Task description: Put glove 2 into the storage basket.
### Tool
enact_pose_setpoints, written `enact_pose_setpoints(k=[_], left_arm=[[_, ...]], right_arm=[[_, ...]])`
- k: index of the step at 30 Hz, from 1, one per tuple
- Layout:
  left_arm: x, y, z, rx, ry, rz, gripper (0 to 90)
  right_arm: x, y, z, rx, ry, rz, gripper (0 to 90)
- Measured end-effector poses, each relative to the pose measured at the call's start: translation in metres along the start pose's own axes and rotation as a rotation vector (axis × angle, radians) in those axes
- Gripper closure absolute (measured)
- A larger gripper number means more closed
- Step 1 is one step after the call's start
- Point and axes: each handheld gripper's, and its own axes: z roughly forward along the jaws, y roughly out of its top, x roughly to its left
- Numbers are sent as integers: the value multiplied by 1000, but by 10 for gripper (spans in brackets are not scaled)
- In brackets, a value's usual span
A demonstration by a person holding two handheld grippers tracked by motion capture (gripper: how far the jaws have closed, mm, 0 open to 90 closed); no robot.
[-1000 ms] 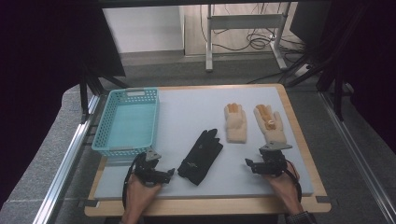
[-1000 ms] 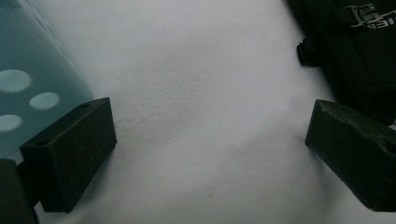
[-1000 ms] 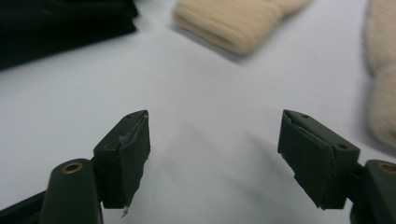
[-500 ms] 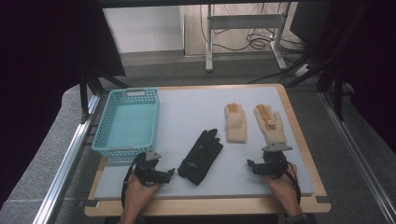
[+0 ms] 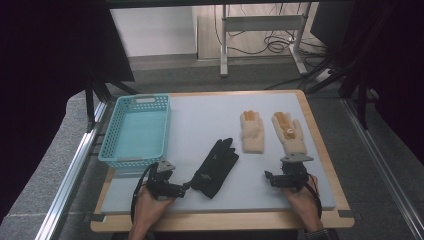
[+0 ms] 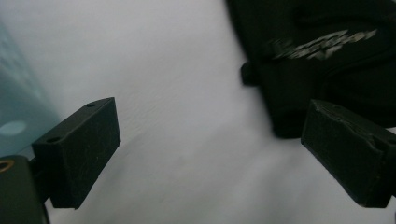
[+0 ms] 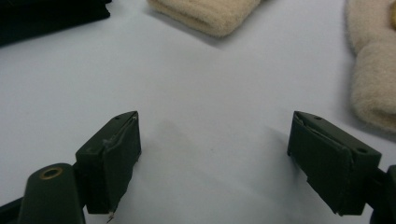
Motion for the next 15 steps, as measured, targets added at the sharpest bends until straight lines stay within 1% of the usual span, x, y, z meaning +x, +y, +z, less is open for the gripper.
enact_pose_setpoints(k=[4,5,6,8,9,10,11,12,15], left_arm=[[-9,11,-3,-9,-34,-3,38],[-9,11,-3,-9,-34,-3,32],[-14,18,-2,-8,-37,-5,25],[-19,25,-1,-12,-44,-2,13],[-19,25,-1,-12,-44,-2,7],[-25,32,3,-9,-54,4,7],[-25,32,3,-9,-54,4,6],[-31,39,8,2,-62,21,3],[-41,49,18,24,-72,49,0]], right_arm=[[0,0,0,0,0,1,168],[0,0,0,0,0,1,168],[0,0,0,0,1,1,168],[0,0,0,0,0,1,167],[0,0,0,-1,1,2,167],[0,0,0,-1,1,3,167],[0,0,0,0,1,2,167],[0,0,0,-1,1,1,167],[0,0,0,-1,2,2,166]])
